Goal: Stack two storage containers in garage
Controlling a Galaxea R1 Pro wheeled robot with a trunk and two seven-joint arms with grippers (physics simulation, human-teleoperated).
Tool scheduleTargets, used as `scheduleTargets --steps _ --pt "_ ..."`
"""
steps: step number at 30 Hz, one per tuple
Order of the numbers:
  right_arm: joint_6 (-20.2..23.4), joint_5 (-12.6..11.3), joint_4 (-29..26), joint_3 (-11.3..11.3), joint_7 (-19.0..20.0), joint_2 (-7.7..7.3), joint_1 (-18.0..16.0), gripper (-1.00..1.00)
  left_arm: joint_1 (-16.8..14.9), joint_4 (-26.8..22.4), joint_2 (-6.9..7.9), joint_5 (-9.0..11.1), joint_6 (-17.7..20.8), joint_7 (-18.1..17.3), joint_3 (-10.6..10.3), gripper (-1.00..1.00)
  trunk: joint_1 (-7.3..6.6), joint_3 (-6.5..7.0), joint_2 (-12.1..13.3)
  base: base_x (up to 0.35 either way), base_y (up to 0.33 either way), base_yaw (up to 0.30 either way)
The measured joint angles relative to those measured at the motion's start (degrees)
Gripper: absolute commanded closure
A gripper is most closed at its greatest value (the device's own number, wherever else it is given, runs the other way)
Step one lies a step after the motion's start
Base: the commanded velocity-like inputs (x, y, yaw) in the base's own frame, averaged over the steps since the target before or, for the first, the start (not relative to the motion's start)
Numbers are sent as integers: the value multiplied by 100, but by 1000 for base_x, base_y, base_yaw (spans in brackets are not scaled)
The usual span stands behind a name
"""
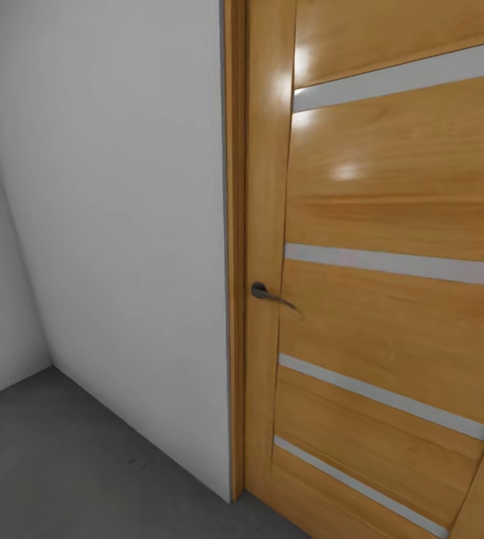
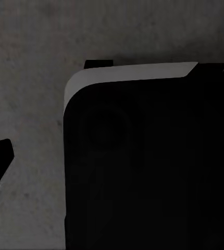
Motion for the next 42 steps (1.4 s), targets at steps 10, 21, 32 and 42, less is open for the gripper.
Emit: scheduleTargets --steps 10,21,32,42 --pt "0 0 0 1 0 0 0 -100 0 0 0 0 0 0 0 -100 0 0 0 243 233 -251" --pt "-1 0 0 0 -5 0 0 -100 0 0 -4 0 -3 0 5 -100 3 0 0 91 74 -251" --pt "-1 -4 0 0 -6 0 0 -100 0 0 -9 0 -3 0 4 -100 3 0 0 1 1 -251" --pt "-1 -4 0 0 -5 0 0 -100 0 0 -9 0 -3 0 3 -100 3 0 0 0 0 -251"
